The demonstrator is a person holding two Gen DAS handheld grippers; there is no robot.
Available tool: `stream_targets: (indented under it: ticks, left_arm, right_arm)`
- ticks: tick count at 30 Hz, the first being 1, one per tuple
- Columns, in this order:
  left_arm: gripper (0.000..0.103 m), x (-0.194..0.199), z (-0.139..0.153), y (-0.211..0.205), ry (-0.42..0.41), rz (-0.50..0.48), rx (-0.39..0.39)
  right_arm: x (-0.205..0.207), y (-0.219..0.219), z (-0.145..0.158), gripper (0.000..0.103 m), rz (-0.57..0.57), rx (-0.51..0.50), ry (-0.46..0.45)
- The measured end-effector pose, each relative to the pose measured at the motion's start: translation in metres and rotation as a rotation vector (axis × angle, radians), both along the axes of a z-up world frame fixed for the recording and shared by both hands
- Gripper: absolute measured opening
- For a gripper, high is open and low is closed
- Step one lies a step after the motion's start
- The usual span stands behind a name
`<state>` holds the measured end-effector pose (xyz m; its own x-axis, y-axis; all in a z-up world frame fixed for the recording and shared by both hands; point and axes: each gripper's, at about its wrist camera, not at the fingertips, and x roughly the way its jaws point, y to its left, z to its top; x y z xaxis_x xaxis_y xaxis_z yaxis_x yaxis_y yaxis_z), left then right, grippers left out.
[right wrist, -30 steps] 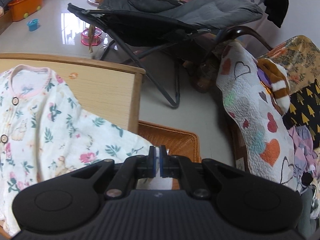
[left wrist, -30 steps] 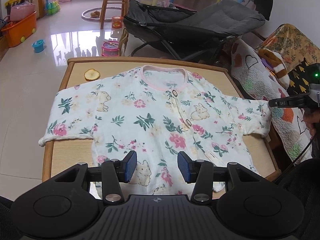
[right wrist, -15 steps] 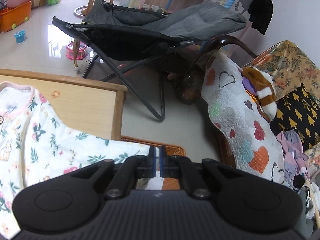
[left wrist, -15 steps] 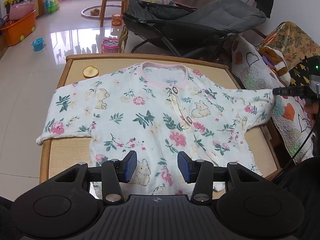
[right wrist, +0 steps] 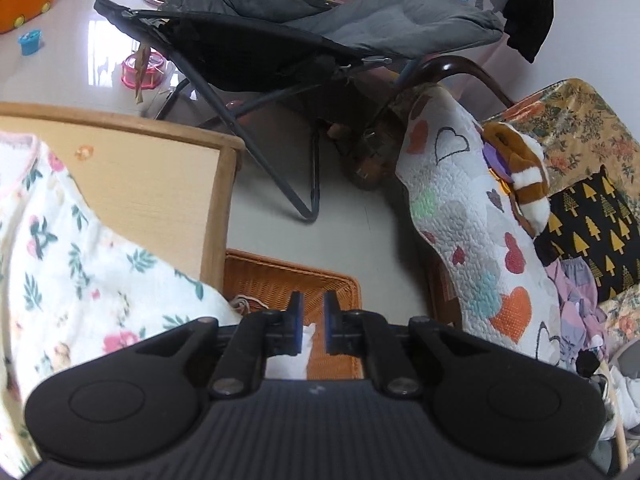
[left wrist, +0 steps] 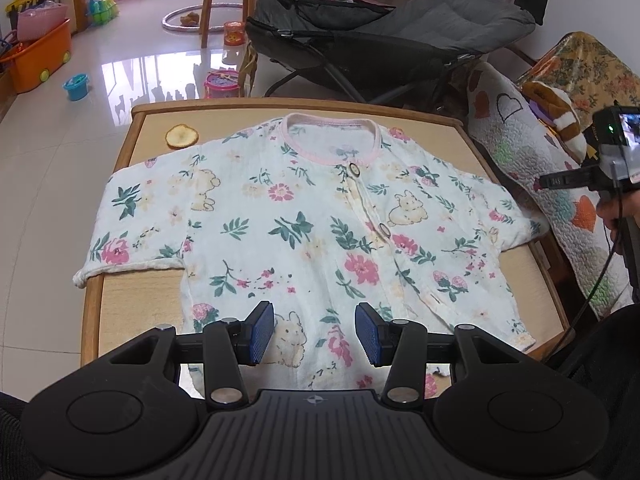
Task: Fold clothes
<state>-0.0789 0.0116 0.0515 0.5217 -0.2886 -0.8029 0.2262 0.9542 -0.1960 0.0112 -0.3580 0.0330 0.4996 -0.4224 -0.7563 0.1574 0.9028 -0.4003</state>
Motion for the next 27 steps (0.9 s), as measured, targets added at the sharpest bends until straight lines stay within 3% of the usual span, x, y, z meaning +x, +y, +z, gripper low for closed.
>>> stream_targets:
  ticks: [9, 17, 27]
  left_arm:
    - [0.048, -0.002, -0.004, 0.002, 0.015, 0.006, 0.01]
    - [0.048, -0.011, 0.002, 0.015, 0.0, 0.025, 0.018]
    - [0.048, -0.026, 0.004, 0.048, 0.021, 0.011, 0.041]
  right_arm:
    - [-0.026, 0.0, 0.017, 0.016, -0.002, 0.031, -0.015]
    - [-0.075, 0.045, 0.047, 0.016, 0.193, 0.18, -0.022]
    - [-0.122, 0.095, 0.033, 0.016, 0.293, 0.299, 0.071]
